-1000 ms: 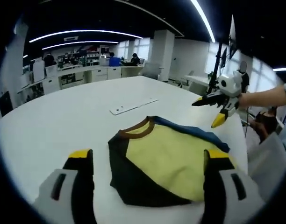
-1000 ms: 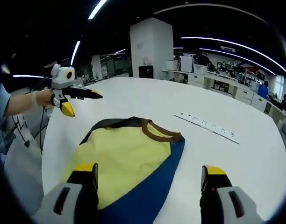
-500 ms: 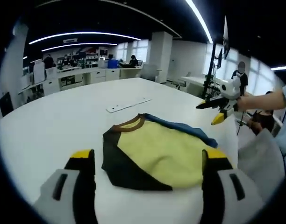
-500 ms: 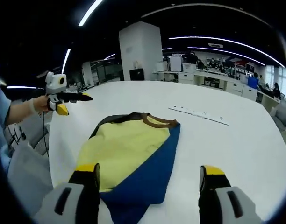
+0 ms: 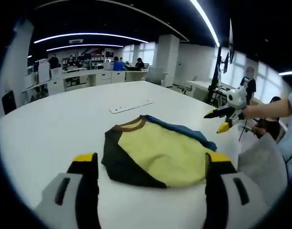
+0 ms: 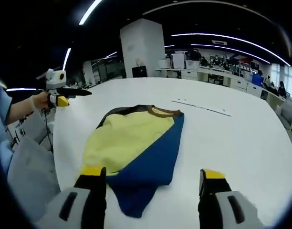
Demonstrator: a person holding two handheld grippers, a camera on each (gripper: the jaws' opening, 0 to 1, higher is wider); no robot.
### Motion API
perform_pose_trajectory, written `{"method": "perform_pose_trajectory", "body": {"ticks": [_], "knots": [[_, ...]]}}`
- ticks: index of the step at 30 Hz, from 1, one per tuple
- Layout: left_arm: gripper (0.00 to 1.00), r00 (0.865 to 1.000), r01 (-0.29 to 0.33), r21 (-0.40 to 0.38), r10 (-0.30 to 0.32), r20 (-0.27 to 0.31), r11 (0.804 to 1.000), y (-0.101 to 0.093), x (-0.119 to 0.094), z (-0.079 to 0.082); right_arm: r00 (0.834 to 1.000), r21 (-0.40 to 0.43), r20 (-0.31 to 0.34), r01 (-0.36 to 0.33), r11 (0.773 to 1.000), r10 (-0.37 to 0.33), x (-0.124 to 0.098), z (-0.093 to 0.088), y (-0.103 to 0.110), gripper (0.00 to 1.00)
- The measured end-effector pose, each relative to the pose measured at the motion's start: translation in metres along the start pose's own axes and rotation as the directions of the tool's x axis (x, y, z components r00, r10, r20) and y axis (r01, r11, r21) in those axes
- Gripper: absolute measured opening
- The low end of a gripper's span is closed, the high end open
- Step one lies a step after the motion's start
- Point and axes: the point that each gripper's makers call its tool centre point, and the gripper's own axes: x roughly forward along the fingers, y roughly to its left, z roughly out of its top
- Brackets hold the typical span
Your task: Fold the garment on the visible template until the final outline fits inside the template.
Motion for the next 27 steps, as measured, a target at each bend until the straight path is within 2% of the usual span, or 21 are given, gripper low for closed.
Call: {"method": "perform_pose_trajectory", "body": {"ticks": [8,12,16,21,27], "knots": [[0.89,1.0,-0.002,-0.007,0.002,0.002,1.0,-0.003,-0.004,-0.002,1.0,0.034,-0.019,0.026,0.999,-0.025,-0.006,-0.022,-0.008,0.61],[0.89,1.0,-0.005,-0.014,0.005,0.005,1.0,-0.003,-0.005,-0.003,0.998,0.035,-0.054,0.019,0.999,-0.017,-0.006,-0.036,-0.006,0.42],[0.89,1.0,0.003,-0.018,-0.003,-0.002,1.0,-0.005,-0.006,-0.006,0.997,0.06,-0.077,0.007,0.998,-0.003,-0.002,-0.046,-0.003,0.3],[0.88,1.0,0.006,-0.047,-0.006,0.006,0.999,-0.004,-0.008,-0.008,0.993,0.086,-0.117,-0.005,0.996,0.015,0.006,-0.06,-0.001,0.22],[0.88,1.0,0.005,-0.063,-0.005,0.004,0.998,-0.003,-0.012,-0.013,0.987,0.094,-0.157,-0.023,0.995,0.038,0.018,-0.069,0.003,0.18]]}}
